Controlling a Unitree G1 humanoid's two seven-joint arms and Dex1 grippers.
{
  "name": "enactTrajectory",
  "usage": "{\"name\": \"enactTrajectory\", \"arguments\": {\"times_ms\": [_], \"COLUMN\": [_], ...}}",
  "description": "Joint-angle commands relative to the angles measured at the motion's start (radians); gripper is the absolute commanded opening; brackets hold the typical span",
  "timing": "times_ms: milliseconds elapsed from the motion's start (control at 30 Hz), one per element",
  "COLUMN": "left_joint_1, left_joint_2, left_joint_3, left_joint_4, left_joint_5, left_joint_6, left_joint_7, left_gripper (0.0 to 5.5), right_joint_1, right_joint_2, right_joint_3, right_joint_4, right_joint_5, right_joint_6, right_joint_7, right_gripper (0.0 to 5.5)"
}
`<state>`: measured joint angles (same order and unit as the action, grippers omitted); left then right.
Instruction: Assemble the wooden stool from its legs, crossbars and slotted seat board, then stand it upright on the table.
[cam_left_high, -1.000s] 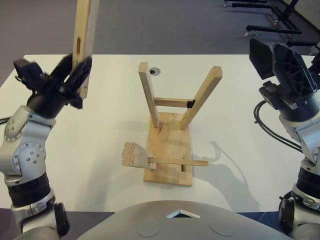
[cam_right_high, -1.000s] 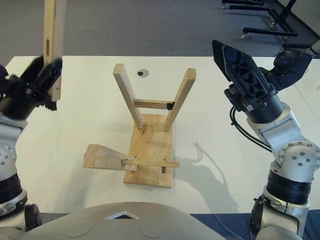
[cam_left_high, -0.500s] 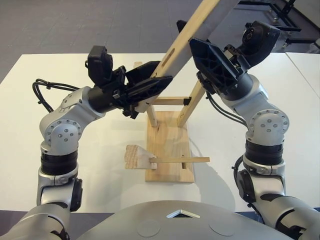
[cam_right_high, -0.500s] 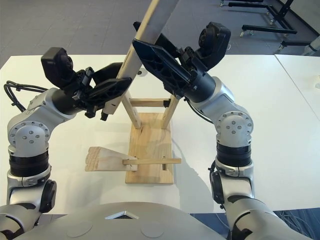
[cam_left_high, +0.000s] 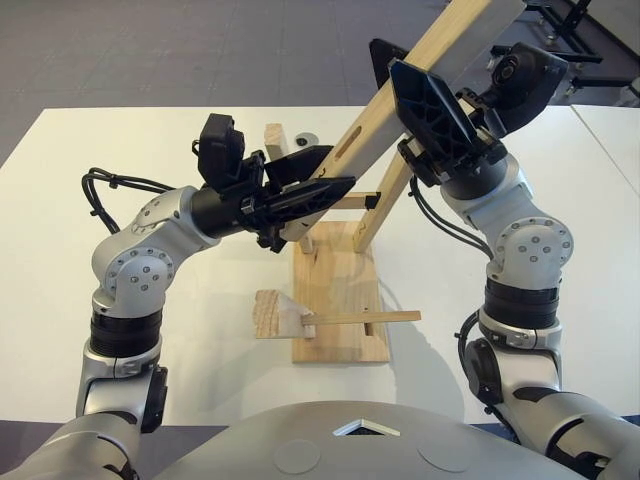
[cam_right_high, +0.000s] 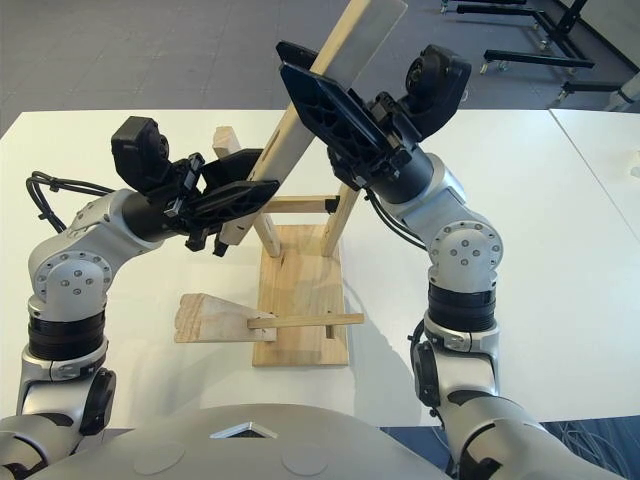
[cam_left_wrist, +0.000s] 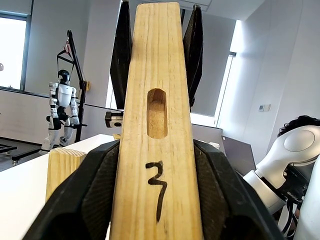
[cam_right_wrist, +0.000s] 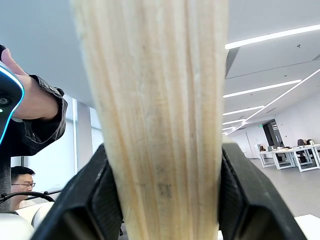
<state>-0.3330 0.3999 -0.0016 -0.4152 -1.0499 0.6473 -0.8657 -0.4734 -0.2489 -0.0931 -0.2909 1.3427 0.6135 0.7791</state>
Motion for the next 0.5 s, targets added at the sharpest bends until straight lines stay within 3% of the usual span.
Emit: {"name": "enactTrajectory", "arguments": {"times_ms": [33,200,300,467,500], "left_joint_1": [0.010,0.052,0.089,0.262,0.283], "left_joint_2": [0.002,0.018,0.044,0.110,0.116], "left_joint_3": [-0.006,0.036,0.100,0.213,0.234], "left_joint_4": [0.005,-0.007,-0.030,-0.108,-0.120], "left_joint_5": [0.014,0.051,0.069,0.006,-0.027], "left_joint_6": [-0.004,-0.038,-0.065,-0.029,-0.018], "left_joint_7": [-0.020,-0.003,0.017,0.046,0.055], "left_gripper": [2.60,3.37,3.47,3.47,3.70], "right_joint_1": [0.005,0.020,0.048,0.254,0.297], "right_joint_2": [0.015,-0.055,-0.139,-0.327,-0.355], "right_joint_3": [-0.019,-0.120,-0.200,-0.280,-0.288], "right_joint_4": [-0.045,-0.043,-0.017,-0.067,-0.078], "right_joint_5": [-0.039,0.044,0.048,-0.225,-0.207], "right_joint_6": [-0.051,-0.017,0.001,-0.114,-0.081], "right_joint_7": [0.073,0.071,0.087,0.280,0.307], "right_gripper": [2.09,2.07,2.07,2.06,2.06]}}
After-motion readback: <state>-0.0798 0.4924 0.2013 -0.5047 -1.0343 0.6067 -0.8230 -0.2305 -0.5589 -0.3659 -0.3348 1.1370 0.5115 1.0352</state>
